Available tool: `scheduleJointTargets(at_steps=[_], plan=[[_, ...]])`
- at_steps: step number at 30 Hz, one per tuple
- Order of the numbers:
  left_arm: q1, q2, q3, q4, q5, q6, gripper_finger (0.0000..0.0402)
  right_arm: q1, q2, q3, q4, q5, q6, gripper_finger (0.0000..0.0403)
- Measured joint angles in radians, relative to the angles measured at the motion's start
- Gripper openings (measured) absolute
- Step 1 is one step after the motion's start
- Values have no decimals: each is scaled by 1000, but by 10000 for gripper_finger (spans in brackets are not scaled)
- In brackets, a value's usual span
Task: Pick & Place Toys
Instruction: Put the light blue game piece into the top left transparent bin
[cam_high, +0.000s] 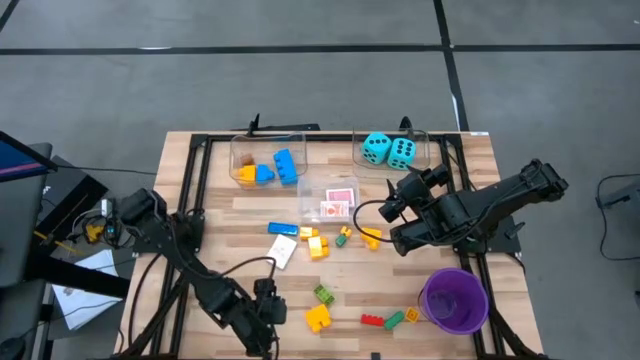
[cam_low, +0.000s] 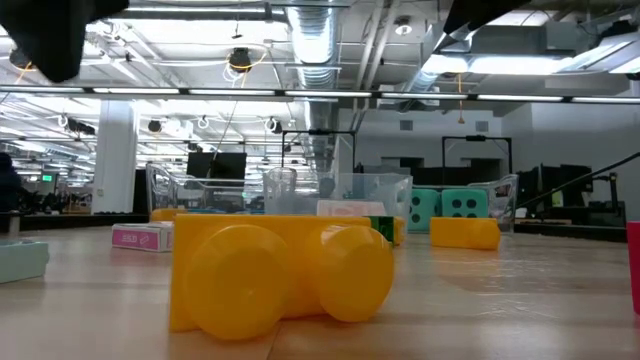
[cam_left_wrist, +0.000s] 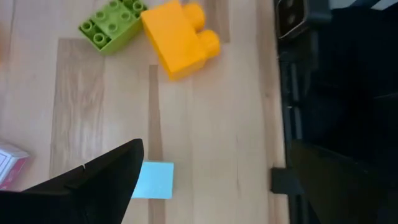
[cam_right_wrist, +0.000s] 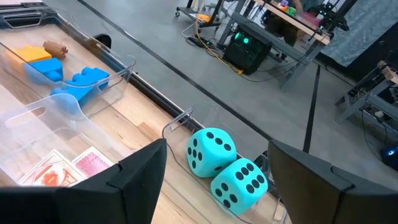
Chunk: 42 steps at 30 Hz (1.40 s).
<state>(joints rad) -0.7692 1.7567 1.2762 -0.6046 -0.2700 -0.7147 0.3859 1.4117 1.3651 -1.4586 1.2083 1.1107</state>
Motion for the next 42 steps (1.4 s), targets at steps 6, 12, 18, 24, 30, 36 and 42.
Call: scheduleJointTargets(at_steps=[6, 12, 18, 24, 30, 36, 42], plan=[[1, 42, 0, -23, 0, -4, 399, 0, 0, 0, 0, 0, 0, 272], [0, 69, -7, -74, 6, -28, 399, 0, 0, 0, 0, 0, -1, 272], [4, 72, -101, -21, -4, -49, 399, 0, 0, 0, 0, 0, -2, 272], [5, 72, -184, 60, -4, -64, 397, 0, 0, 0, 0, 0, -2, 272], [5, 72, -250, 144, 6, -80, 387, 0, 0, 0, 0, 0, -2, 272], [3, 68, -278, 160, -41, -106, 347, 0, 0, 0, 0, 0, -2, 272], [2, 68, -279, 156, -62, -109, 280, 0, 0, 0, 0, 0, -3, 272]])
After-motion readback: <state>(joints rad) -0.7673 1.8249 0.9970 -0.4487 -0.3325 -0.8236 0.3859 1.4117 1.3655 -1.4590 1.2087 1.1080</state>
